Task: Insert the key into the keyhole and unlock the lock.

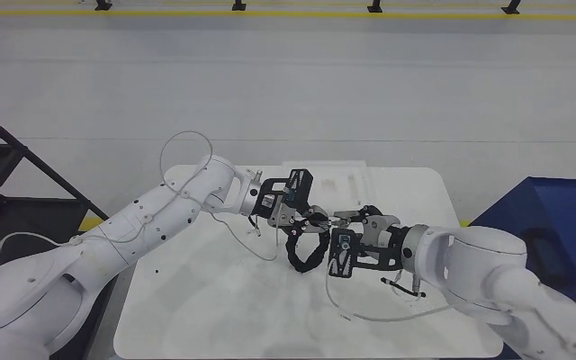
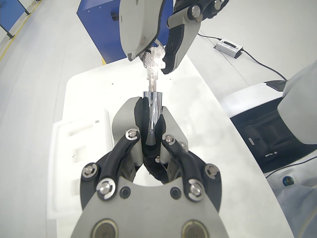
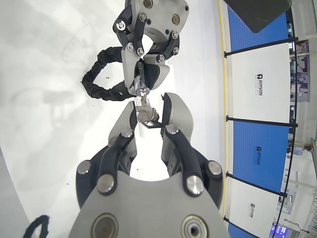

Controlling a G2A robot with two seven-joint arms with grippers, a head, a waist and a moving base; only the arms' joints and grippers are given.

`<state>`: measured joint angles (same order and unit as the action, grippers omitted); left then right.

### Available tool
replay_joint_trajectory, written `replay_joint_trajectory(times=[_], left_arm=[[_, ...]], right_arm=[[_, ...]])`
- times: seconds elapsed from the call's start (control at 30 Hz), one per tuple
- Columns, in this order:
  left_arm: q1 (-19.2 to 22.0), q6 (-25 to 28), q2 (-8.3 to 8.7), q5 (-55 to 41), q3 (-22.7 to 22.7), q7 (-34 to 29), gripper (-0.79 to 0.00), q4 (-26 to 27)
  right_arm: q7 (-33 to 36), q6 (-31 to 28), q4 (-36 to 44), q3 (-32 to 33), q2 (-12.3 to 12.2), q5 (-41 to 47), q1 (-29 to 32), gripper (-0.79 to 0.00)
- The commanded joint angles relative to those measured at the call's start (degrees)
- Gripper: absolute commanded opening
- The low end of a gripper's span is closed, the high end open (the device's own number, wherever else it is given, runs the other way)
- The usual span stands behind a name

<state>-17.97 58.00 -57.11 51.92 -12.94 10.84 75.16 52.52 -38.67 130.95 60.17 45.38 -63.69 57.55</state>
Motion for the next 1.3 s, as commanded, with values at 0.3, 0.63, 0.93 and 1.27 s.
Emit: replay_joint_trajectory(times=[0.3, 0.63, 0.93, 1.27], left_arm=[[0.2, 0.0, 0.01, 0.8, 0.4, 1.5, -0.785, -0.2], [-0.2, 0.0, -0.03, 3.4, -0.3, 3.1, -0.785, 0.2], [-1.1, 0.0, -0.4, 5.5, -1.4, 3.5, -0.785, -0.9], [-4.1, -2.7, -1.27, 9.0, -3.3, -1.1, -0.785, -5.5]], right_arm=[[-2.5, 2.6, -1.3, 2.3, 0.1, 4.8, 1.7, -0.785], [-3.5, 11.0, -4.2, 5.6, 0.4, 19.4, 2.9, -0.785], [-2.1, 12.9, -6.5, 7.0, 0.5, 27.1, 3.6, 0.0], [0.3, 13.4, -8.3, 8.8, 0.3, 32.8, 4.4, 0.0]])
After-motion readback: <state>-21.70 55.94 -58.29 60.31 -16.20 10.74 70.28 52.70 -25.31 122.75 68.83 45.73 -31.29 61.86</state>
